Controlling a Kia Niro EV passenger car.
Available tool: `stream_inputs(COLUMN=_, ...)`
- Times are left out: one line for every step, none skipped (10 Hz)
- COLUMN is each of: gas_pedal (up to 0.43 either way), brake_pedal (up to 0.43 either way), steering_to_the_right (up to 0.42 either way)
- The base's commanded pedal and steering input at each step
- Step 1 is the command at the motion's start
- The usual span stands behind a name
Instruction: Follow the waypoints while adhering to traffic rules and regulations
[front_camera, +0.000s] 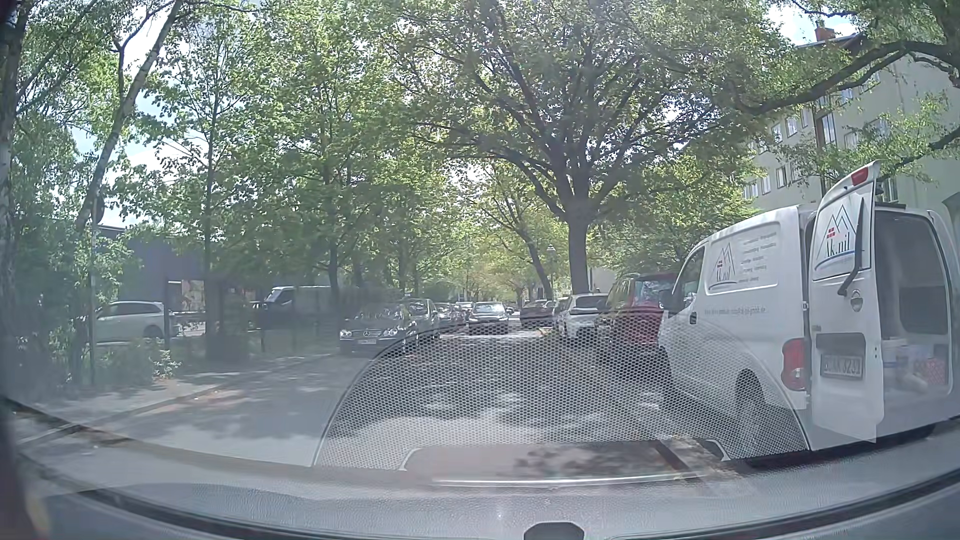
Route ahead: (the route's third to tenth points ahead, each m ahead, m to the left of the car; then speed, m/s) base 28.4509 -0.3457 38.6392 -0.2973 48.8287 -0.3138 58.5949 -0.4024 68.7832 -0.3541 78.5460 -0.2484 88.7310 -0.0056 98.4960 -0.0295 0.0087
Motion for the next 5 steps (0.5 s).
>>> stream_inputs(gas_pedal=0.0, brake_pedal=0.354, steering_to_the_right=-0.005)
stream_inputs(gas_pedal=0.0, brake_pedal=0.354, steering_to_the_right=-0.005)
stream_inputs(gas_pedal=0.0, brake_pedal=0.354, steering_to_the_right=-0.005)
stream_inputs(gas_pedal=0.0, brake_pedal=0.348, steering_to_the_right=-0.004)
stream_inputs(gas_pedal=0.0, brake_pedal=0.348, steering_to_the_right=-0.005)
